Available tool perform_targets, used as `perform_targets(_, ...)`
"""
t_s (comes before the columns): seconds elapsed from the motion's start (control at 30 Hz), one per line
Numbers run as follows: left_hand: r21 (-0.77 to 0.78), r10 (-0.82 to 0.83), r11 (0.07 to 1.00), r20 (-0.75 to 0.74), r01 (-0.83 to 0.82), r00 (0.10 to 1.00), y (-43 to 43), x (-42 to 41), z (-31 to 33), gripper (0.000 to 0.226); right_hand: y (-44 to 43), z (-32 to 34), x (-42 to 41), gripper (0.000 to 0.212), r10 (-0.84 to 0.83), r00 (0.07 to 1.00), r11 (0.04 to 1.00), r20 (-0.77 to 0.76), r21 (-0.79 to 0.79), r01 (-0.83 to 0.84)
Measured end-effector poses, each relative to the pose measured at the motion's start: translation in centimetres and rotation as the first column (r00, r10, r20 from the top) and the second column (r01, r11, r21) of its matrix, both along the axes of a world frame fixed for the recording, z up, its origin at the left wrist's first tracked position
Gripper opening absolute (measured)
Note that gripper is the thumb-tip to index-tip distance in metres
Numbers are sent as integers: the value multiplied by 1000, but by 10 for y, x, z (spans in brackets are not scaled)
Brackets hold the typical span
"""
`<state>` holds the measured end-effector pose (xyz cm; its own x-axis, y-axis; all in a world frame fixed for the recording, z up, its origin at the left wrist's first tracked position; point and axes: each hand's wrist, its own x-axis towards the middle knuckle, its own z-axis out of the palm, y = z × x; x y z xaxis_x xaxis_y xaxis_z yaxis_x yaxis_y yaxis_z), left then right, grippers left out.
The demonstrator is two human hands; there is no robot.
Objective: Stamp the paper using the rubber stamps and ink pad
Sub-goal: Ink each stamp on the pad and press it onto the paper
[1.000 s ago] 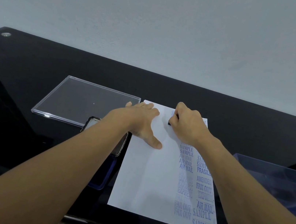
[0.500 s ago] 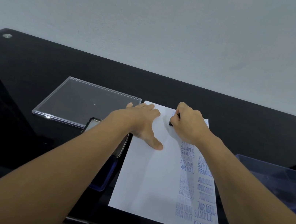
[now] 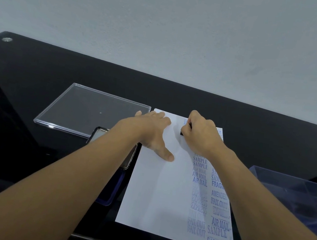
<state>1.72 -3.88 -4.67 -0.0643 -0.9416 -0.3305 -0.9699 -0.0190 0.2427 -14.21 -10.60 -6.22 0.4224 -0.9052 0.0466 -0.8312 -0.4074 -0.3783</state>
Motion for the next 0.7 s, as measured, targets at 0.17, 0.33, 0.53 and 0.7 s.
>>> perform_targets(0.17,3,1,1000,-2,-1,1000,0,-1,0,102,-1,0,0,13,-1,1000,1000,13,-2,1)
perform_targets(0.33,2,1,1000,-7,-1,1000,0,0,0,102,-1,-1,1,13,-12,1000,1000,-3,-2,12)
perform_targets(0.53,0,-1,1000,-11,1,1000,0,0,0,101,0,2,0,15,8,1000,1000,-27,1,-8)
perform_targets(0.7,1,1,1000,-12,-1,1000,0,1,-1,102,3,6,-1,14,25,999,999,-34,36,-24)
